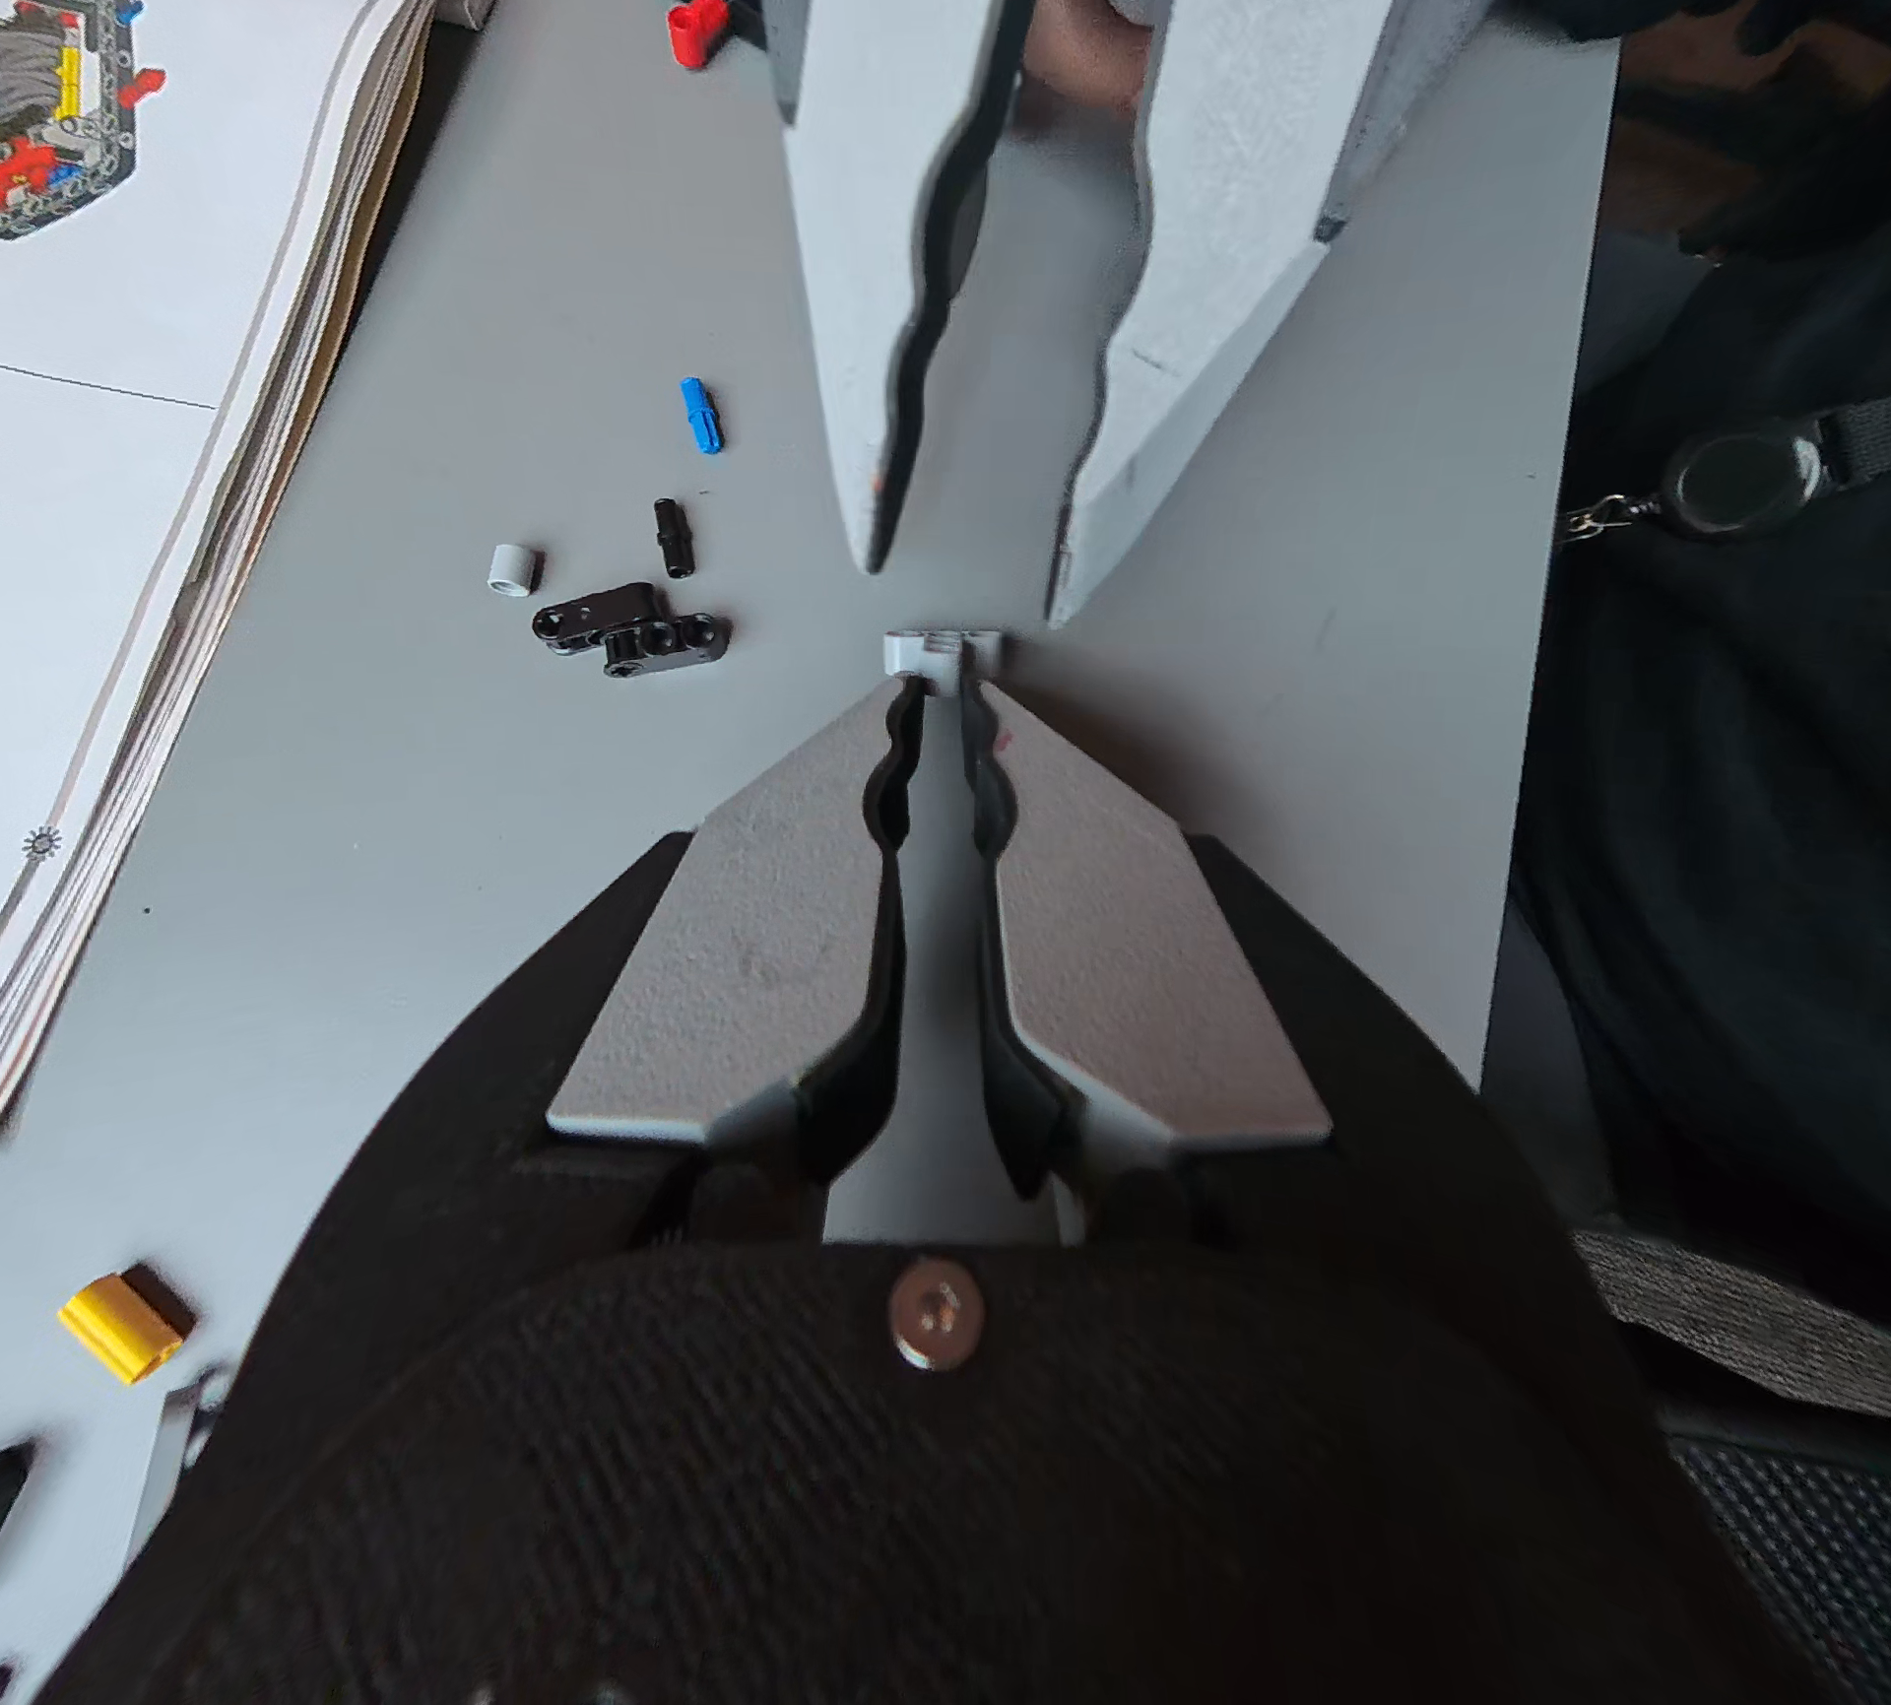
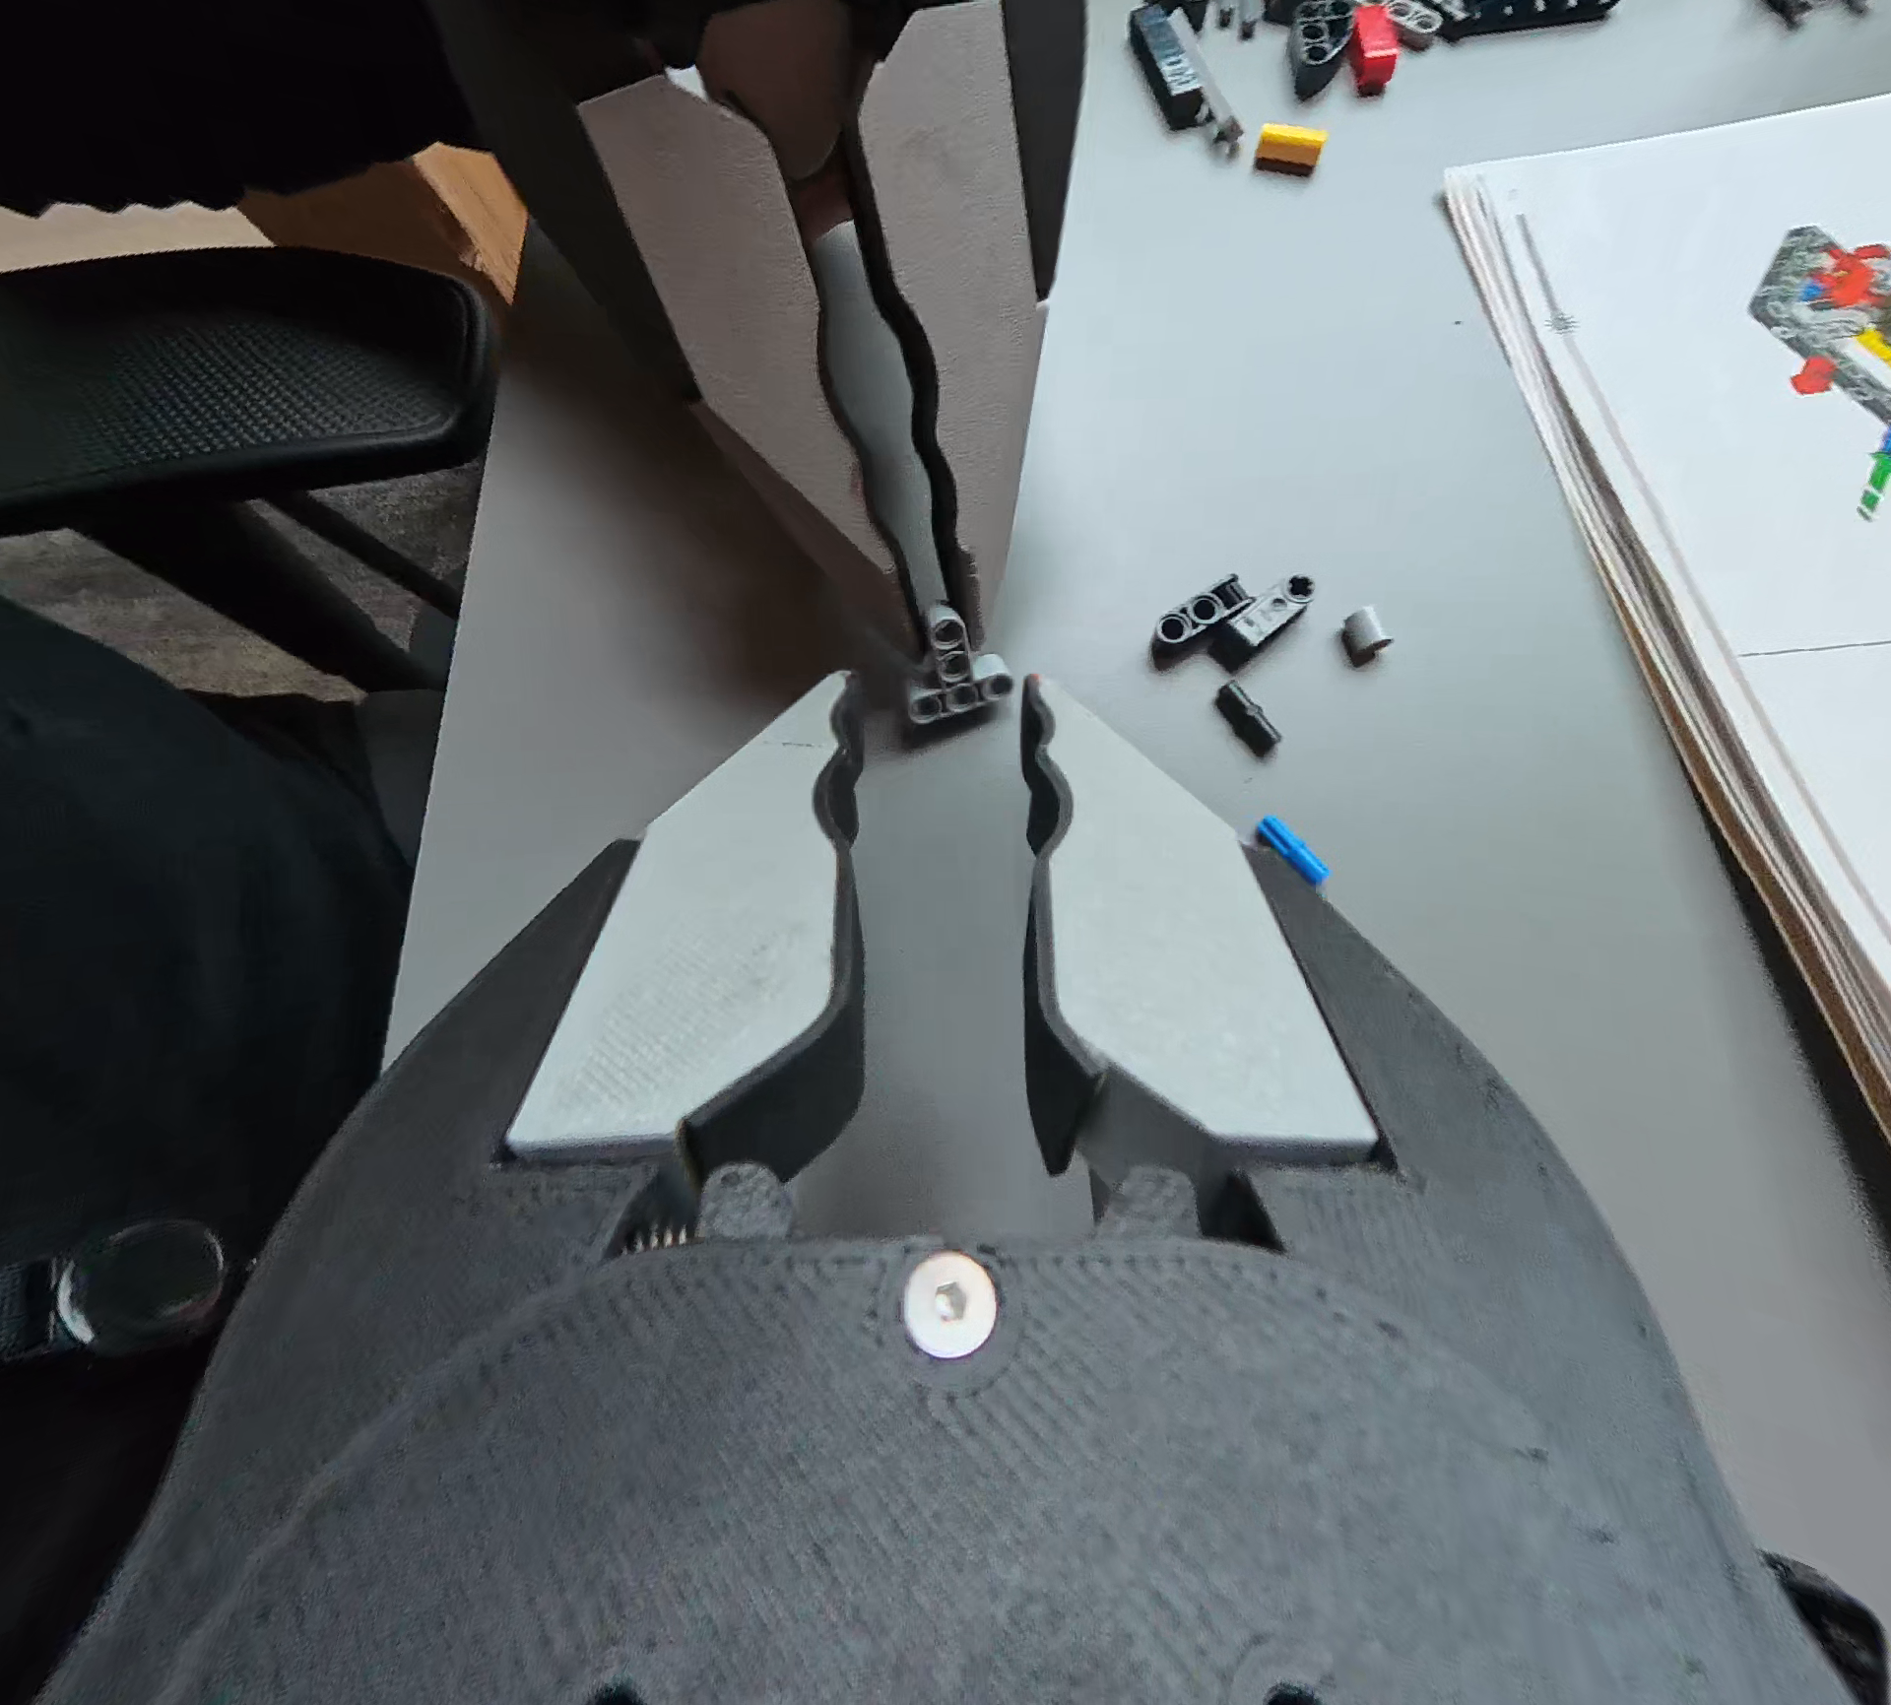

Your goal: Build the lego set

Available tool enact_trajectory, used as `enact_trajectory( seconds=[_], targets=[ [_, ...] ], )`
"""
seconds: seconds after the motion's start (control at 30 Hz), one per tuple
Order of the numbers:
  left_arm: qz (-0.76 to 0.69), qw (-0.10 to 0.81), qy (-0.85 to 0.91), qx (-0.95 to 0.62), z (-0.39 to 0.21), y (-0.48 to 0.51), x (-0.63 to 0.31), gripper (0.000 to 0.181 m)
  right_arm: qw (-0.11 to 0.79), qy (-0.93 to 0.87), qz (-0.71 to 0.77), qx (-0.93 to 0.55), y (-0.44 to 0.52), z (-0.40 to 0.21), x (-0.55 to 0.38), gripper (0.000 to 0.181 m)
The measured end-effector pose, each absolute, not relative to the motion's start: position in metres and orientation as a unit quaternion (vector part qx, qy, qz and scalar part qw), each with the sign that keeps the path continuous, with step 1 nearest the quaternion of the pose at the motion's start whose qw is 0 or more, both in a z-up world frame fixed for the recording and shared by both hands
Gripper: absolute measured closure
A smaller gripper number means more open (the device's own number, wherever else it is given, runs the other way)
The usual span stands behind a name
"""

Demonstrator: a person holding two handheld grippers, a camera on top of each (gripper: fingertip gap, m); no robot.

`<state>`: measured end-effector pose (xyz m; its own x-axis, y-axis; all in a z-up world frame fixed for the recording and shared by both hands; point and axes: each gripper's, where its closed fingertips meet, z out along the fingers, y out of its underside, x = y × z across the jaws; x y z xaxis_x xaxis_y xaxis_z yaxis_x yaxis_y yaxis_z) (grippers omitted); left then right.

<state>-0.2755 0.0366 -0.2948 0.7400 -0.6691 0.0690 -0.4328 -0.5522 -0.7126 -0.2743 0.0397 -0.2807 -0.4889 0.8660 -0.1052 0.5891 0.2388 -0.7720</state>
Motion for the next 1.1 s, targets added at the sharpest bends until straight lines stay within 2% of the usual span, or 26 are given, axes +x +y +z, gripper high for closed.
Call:
enact_trajectory(
  seconds=[0.23,0.67,0.93,1.1],
  targets=[
    [-0.186,0.347,0.305,-0.867,-0.297,0.036,-0.275,0.176,0.146,-0.792,0.384,-0.452,0.027,-0.296,-0.267,0.153],
    [-0.183,0.345,0.305,-0.868,-0.296,0.035,-0.278,0.174,0.151,-0.788,0.381,-0.46,0.031,-0.296,-0.268,0.152],
    [-0.159,0.415,0.273,-0.853,-0.281,0.037,-0.304,0.158,0.183,-0.761,0.396,-0.481,0.037,-0.281,-0.246,0.152],
    [-0.138,0.46,0.241,-0.844,-0.272,0.048,-0.32,0.15,0.16,-0.746,0.42,-0.491,0.042,-0.253,-0.212,0.147]
  ],
)
